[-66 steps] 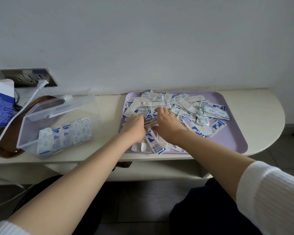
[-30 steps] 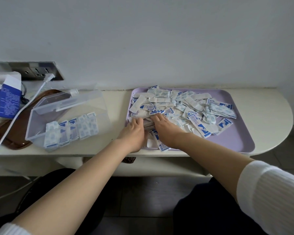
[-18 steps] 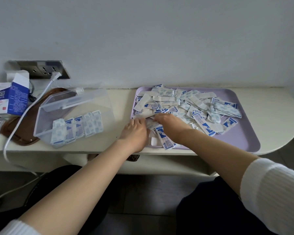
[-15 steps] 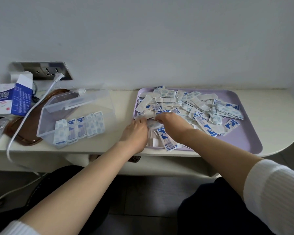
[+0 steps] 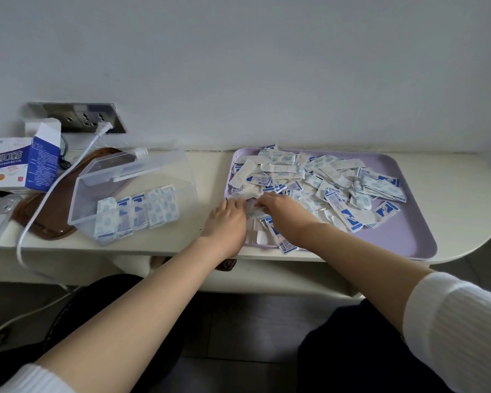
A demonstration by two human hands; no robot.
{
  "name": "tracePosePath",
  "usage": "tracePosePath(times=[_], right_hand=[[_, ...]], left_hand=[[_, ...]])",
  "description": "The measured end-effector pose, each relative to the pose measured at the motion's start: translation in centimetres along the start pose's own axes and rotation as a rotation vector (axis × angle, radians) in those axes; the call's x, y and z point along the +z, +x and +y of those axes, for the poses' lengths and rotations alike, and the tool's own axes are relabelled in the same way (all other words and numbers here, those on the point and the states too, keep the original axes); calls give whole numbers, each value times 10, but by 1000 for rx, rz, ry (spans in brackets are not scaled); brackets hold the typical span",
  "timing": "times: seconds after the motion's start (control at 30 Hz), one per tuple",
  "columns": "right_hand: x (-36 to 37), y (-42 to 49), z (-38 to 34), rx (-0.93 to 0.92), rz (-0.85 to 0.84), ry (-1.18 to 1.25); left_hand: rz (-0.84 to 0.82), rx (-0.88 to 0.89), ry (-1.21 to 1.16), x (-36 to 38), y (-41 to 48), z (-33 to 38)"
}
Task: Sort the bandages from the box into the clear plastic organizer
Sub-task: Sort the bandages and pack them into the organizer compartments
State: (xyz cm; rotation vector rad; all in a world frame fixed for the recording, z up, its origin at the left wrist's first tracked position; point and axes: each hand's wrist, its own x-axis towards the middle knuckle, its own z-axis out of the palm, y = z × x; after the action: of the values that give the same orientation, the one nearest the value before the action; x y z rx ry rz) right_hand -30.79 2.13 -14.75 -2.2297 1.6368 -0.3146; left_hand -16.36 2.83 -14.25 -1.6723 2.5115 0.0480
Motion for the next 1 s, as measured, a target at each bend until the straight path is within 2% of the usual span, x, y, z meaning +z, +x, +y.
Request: tracePosePath(times=[0.07,0.23,0.37,0.53,0.73,0.8,1.0], right_hand=[[1,2,2,20,39,8],[2,-1,-2,65,-33,-17],[1,-1,-5,37,16,53],[-13,-1,-13,20,128,181],[-34,-12,-31,28,-17,292],[-36,-15,-35,21,-11,304],[-26,-23,-53,-75,-115,178]], left_hand=[[22,12,6,2,-3,0],[-59,-35,-36,5,-3,2],[-54,1,-11,1,-2,-1],[16,-10,-274,-10,-14,-12],[60,2,-626,-23,-32,-26],[67,-11,-709,-24,-37,-27],[102,25,-511,-31,-52,-52]])
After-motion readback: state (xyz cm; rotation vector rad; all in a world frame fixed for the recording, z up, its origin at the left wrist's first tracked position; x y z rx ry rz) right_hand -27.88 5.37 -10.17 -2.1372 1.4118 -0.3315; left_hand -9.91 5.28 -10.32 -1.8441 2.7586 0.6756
